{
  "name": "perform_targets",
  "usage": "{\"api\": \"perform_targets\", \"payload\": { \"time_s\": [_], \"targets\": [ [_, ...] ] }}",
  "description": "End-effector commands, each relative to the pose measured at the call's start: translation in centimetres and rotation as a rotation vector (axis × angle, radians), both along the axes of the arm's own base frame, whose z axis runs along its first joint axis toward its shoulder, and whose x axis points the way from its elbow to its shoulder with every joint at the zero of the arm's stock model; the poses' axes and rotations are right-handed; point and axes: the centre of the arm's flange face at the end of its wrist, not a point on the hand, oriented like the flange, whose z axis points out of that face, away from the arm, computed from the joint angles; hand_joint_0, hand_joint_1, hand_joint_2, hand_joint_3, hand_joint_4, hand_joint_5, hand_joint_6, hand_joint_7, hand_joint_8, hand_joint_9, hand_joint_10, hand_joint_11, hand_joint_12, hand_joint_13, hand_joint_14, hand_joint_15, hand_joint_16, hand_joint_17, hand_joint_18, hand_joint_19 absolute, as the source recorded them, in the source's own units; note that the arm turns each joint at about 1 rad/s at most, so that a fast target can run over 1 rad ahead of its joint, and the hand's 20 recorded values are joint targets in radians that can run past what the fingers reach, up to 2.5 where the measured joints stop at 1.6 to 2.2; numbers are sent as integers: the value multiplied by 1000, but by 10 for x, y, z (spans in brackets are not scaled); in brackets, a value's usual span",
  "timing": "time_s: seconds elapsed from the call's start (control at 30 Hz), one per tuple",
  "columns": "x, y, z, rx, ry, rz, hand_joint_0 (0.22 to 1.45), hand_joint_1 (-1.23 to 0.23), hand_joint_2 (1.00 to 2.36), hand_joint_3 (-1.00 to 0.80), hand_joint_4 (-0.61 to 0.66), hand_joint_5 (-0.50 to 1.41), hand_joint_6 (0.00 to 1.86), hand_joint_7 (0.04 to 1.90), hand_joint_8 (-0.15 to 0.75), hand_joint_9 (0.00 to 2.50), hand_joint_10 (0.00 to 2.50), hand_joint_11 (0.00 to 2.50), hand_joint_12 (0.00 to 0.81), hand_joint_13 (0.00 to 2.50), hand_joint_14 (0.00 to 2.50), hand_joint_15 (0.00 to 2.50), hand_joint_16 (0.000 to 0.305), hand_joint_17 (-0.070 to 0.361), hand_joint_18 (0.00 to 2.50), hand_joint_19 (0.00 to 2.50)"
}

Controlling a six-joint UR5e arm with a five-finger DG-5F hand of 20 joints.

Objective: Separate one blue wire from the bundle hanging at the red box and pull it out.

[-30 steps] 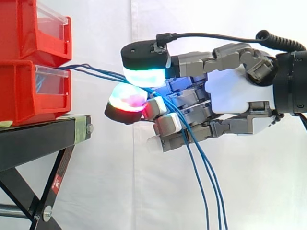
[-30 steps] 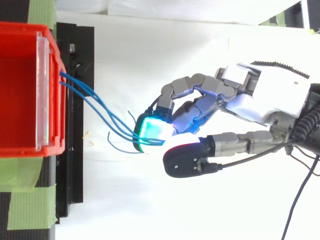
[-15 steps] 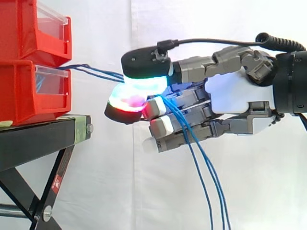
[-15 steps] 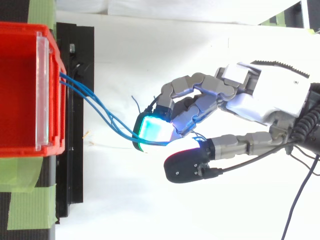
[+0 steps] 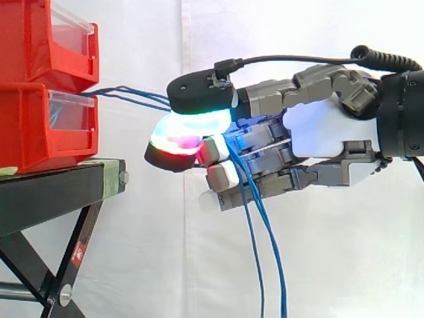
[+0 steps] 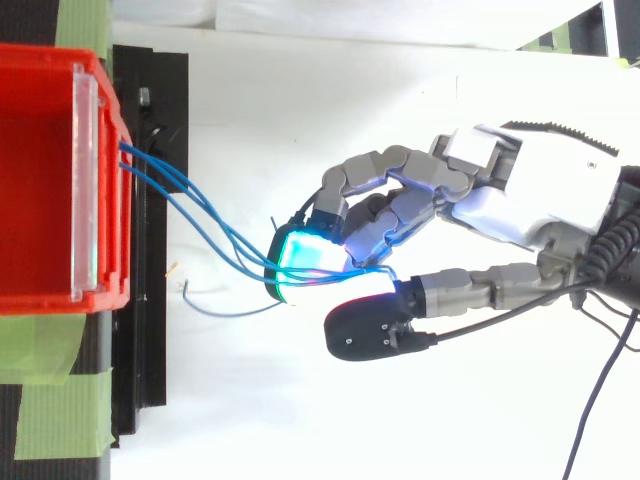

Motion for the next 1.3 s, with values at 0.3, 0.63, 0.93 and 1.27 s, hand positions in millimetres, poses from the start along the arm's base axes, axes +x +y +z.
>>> {"api": "perform_targets", "payload": {
  "time_s": [0.3,0.63,0.93,1.27],
  "targets": [
    [0,0,1,-5,1,0,509,-816,1007,-409,280,-262,821,1077,358,671,14,1312,380,976,22,1210,41,92,509,512],
    [0,0,0,2,0,-1,601,-593,1021,-228,257,-239,825,1018,335,822,14,1290,346,1072,22,1221,36,81,585,568],
    [0,-1,1,3,-2,-1,641,-613,1024,-160,254,-233,826,1003,336,863,13,1313,341,1106,24,1238,34,78,610,554],
    [0,-1,0,2,0,-2,693,-762,1028,-117,255,-232,837,1023,327,868,13,1318,341,1128,24,1238,32,72,628,535]
  ]
}}
